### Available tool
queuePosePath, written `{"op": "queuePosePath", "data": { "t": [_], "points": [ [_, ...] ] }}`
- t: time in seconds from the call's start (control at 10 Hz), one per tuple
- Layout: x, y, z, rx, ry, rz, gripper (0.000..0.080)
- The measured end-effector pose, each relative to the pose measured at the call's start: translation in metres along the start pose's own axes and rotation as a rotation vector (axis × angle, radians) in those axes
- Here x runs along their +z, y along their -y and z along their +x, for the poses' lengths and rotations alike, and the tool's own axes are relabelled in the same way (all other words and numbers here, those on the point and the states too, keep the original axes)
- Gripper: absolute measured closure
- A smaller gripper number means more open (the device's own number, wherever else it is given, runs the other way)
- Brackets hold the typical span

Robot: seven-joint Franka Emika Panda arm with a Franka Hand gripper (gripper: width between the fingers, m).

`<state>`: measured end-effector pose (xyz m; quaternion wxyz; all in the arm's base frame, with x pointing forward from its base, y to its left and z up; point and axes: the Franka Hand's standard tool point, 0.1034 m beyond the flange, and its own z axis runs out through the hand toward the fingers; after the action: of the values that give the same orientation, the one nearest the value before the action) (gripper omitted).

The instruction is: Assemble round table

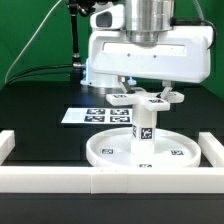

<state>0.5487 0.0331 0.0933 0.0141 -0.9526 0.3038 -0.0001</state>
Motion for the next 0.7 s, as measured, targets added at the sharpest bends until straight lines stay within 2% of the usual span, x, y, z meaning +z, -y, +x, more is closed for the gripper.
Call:
{"op": "queuePosePath", "data": {
  "t": [0.1,0.7],
  "points": [
    [0.0003,0.0046,-0.0059,0.098,0.006,0.005,0.0349],
    [0.0002,0.0059,-0.0064,0.464,0.01,0.01,0.0349]
  ]
}}
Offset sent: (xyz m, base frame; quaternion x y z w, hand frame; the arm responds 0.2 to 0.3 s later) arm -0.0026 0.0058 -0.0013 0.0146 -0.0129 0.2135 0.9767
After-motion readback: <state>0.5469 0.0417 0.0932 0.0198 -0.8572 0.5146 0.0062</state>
